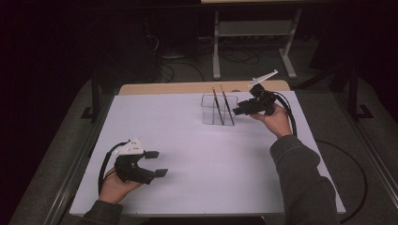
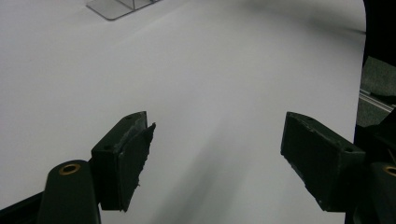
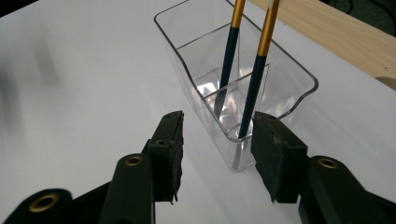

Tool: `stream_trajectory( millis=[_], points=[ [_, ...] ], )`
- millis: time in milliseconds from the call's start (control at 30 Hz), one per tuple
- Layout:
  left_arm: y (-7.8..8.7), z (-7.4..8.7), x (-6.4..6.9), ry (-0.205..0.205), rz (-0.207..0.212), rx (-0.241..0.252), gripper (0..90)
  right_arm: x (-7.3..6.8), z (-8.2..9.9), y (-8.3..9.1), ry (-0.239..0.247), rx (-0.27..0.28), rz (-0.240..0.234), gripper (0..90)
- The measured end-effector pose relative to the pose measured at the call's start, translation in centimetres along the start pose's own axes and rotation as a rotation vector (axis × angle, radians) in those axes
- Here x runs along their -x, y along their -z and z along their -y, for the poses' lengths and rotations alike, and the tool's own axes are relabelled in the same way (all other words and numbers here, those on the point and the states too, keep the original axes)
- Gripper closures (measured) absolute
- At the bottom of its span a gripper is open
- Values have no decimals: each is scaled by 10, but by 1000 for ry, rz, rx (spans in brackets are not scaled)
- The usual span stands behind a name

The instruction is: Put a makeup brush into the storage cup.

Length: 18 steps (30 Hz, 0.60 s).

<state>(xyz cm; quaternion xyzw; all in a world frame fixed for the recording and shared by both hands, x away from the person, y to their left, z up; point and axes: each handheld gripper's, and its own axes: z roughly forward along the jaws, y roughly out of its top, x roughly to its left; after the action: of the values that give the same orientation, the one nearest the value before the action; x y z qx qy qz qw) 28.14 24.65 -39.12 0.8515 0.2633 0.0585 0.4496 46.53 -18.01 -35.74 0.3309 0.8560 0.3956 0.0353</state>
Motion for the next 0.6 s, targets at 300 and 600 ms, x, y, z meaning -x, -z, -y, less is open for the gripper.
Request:
stream_trajectory(
  millis=[300, 600],
  points=[
    [0, 0, -1, 3, -23, 0, 207, -4, 11, 7, 4, 22, 14, 472],
    [1, 0, -3, 6, -31, 4, 207, -11, 20, 11, 15, 50, 21, 390]
  ],
)
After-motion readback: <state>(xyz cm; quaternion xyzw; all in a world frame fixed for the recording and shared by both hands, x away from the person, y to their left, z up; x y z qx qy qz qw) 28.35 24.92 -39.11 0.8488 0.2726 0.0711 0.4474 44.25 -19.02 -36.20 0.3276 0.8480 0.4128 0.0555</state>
